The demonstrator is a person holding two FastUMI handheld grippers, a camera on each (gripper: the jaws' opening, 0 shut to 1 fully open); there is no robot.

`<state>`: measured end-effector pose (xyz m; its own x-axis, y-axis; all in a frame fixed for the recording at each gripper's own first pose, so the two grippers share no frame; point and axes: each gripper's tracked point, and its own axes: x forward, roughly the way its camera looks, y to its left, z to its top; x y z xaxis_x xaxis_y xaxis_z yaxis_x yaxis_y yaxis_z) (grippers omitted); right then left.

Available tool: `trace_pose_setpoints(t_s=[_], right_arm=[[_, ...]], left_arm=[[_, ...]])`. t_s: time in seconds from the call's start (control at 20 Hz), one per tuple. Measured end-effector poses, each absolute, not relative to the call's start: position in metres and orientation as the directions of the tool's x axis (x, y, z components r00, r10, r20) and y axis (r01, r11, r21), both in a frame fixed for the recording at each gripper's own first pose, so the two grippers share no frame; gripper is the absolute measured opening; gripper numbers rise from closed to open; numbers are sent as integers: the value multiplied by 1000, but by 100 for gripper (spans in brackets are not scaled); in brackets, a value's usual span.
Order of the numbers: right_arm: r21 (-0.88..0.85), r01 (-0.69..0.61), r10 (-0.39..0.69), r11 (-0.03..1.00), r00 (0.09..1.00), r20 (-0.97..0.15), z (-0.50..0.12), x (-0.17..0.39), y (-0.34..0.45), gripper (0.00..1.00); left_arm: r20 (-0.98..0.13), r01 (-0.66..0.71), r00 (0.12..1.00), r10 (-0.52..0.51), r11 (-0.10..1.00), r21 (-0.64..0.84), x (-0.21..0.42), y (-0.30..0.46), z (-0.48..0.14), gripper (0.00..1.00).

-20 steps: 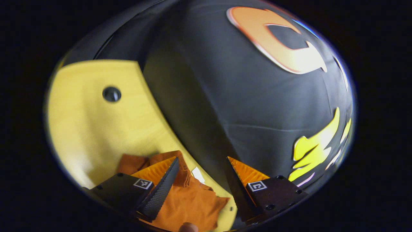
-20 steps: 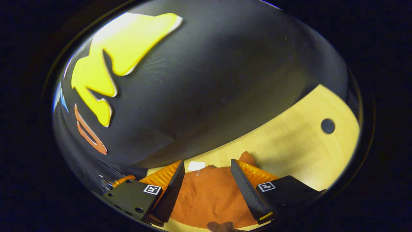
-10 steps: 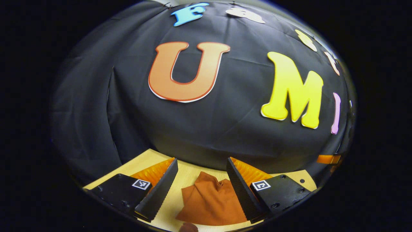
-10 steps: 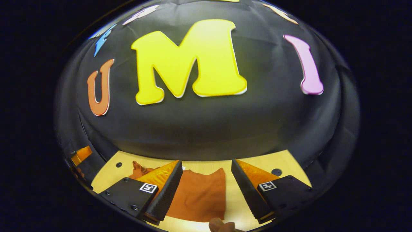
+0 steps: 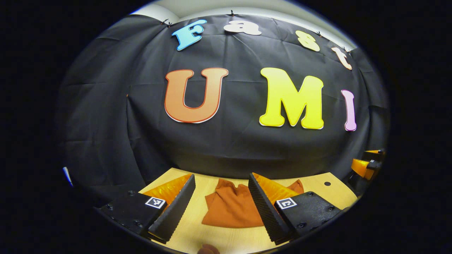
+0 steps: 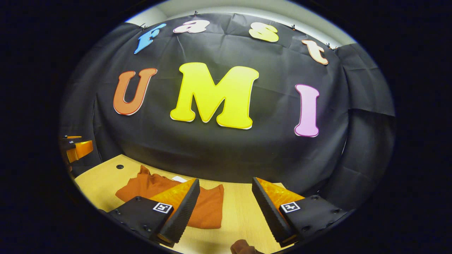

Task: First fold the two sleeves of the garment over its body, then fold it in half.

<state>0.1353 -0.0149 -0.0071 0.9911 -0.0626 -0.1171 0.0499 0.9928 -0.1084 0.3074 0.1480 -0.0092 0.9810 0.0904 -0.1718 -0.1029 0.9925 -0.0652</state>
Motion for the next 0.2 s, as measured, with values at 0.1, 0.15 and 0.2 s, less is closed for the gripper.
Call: trace_pose_setpoints(t_s=[0.1, 0.15, 0.2], right_arm=[[-105, 48, -56, 993, 995, -79, 5, 113, -14, 95], [-105, 56, -62, 993, 997, -54, 12, 103, -17, 94], [-89, 59, -63, 994, 997, -41, 15, 94, -18, 95]], left_arm=[[-189, -86, 979, 72, 994, -65, 283, 139, -14, 98], [-197, -79, 978, 64, 995, -65, 271, 135, -16, 100], [-201, -83, 977, 69, 994, -64, 261, 134, -16, 98]])
